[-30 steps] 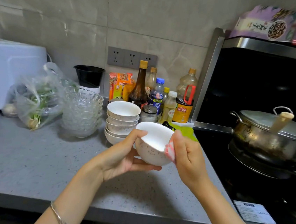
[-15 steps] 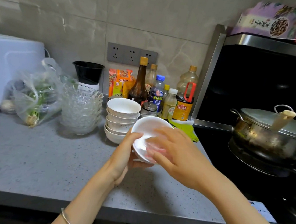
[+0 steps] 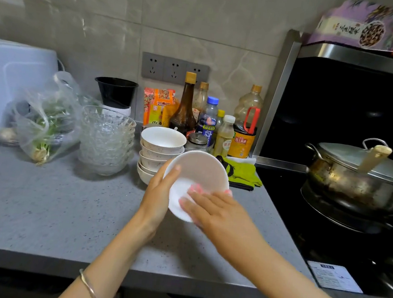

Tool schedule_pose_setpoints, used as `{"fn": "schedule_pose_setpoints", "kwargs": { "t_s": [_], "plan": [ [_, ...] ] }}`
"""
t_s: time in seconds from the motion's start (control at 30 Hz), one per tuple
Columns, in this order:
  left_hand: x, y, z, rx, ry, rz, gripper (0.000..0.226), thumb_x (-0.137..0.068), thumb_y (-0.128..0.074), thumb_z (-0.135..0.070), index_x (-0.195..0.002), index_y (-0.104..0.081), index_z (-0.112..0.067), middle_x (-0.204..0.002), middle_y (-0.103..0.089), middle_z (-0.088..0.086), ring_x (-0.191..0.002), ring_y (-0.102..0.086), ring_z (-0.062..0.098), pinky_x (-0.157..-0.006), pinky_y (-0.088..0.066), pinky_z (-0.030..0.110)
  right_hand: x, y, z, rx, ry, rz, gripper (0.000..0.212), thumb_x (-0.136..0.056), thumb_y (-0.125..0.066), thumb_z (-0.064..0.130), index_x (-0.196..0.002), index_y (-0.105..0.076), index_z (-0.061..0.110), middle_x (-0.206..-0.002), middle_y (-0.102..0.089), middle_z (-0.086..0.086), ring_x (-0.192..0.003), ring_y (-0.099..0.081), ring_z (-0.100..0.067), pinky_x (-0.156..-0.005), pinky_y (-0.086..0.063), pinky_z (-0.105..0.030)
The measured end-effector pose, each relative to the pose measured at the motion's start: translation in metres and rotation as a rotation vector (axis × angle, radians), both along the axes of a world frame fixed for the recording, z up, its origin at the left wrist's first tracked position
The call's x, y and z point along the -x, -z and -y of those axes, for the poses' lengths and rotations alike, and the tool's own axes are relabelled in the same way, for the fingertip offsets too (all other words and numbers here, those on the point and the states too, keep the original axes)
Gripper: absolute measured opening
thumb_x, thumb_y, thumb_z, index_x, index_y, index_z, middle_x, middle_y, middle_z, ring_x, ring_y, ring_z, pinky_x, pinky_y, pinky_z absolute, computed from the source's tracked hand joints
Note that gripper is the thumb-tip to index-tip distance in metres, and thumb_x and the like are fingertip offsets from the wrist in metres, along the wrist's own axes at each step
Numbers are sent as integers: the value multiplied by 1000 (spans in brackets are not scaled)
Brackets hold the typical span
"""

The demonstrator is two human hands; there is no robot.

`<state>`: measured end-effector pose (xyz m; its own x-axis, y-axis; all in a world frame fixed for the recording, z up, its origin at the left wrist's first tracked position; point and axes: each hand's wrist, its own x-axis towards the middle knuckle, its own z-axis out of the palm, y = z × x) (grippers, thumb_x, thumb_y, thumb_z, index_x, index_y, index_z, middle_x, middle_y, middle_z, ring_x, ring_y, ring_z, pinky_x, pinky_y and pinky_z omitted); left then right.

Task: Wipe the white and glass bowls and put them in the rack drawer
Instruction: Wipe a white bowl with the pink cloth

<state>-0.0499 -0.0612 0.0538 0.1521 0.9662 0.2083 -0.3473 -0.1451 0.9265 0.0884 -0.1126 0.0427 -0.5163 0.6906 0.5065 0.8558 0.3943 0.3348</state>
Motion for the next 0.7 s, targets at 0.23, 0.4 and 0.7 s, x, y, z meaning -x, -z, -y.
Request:
{"fn": "schedule_pose_setpoints", "kwargs": {
  "t_s": [0.23, 0.4, 0.7],
  "plan": [
    [-17, 11, 6, 181, 11, 195, 31, -93, -53, -22, -123, -59, -17, -115, -67, 11, -101, -67, 23, -71, -55, 27, 22, 4, -6, -140, 133, -98, 56, -41, -92, 21, -95, -75, 22, -94, -74, 5, -49, -62, -14, -40, -39, -21],
    [0, -1, -1, -5, -32, -10, 19, -97, -48, -16, -102, -63, -28, -107, -67, 1, -98, -62, 16, -80, -49, 23, 3, 8, -3, -199, -58, -14, 55, -45, -92, 16, -97, -76, 17, -101, -74, -3, -80, -72, -18, -68, -56, -29],
    [-16, 1, 13, 112, -24, 153, 19, -96, -51, -17, -104, -62, -30, -111, -67, 4, -103, -64, 20, -83, -55, 30, 29, 7, -9, -262, 34, -213, 28, -70, -67, 26, -96, -75, 24, -93, -74, 8, -57, -67, -11, -35, -36, -20]
  ]
}}
